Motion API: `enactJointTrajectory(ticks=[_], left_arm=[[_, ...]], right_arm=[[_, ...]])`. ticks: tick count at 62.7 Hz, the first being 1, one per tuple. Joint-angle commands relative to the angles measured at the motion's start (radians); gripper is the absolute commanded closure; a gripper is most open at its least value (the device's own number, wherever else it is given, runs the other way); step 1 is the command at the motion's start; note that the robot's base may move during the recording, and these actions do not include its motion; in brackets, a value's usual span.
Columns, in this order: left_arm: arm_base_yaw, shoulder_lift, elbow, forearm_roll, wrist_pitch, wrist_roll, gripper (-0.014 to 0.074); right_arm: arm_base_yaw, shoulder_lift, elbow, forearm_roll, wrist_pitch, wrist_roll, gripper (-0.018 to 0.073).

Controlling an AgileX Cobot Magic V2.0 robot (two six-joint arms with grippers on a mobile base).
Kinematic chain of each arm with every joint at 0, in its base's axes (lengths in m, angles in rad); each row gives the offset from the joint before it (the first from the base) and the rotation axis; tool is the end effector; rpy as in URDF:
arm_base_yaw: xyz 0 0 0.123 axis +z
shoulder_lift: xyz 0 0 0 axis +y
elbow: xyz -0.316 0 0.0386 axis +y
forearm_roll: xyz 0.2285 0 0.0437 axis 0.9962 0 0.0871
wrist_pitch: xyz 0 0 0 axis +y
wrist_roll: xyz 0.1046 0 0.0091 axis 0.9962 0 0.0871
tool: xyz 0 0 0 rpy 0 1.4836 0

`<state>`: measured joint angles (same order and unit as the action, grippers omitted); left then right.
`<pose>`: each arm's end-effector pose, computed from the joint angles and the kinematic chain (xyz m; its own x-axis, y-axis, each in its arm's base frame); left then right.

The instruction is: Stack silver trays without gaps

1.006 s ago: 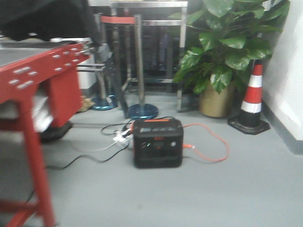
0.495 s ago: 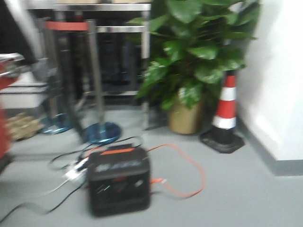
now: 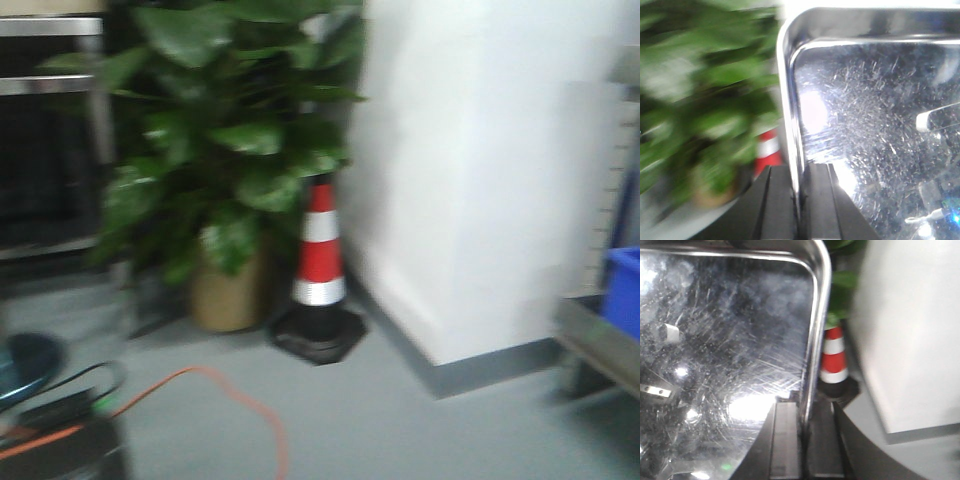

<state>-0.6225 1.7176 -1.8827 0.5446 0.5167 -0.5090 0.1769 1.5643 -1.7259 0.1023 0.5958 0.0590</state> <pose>0.3423 -0.2126 0.4904 -0.1702 0.0932 -0.9810 0.3558 0.9342 0.0271 0.3471 0.0682 0.4837 -0.3619 0.0806 -0.9287 -0.1788 0.9718 0.1540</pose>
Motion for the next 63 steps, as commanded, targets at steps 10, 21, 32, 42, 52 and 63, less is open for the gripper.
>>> enactJointTrajectory(ticks=[10, 21, 32, 42, 52, 63], left_arm=[[-0.006, -0.009, -0.006, 0.004, -0.06, 0.009, 0.0615], [-0.002, -0.009, -0.006, 0.004, -0.06, 0.009, 0.0615], [0.0, -0.009, -0.006, 0.004, -0.06, 0.009, 0.0615], [0.0, -0.009, -0.006, 0.004, -0.06, 0.009, 0.0615], [0.0, -0.009, -0.006, 0.004, -0.06, 0.009, 0.0615], [0.0, -0.009, -0.006, 0.004, -0.06, 0.009, 0.0615]], right_arm=[[0.004, -0.01, -0.015, 0.003, -0.053, -0.016, 0.0638], [0.004, -0.01, -0.015, 0.003, -0.053, -0.016, 0.0638], [0.004, -0.01, -0.015, 0.003, -0.053, -0.016, 0.0638], [0.004, -0.01, -0.015, 0.003, -0.053, -0.016, 0.0638], [0.004, -0.01, -0.015, 0.003, -0.053, -0.016, 0.0638], [0.004, -0.01, -0.015, 0.003, -0.053, -0.016, 0.0638]])
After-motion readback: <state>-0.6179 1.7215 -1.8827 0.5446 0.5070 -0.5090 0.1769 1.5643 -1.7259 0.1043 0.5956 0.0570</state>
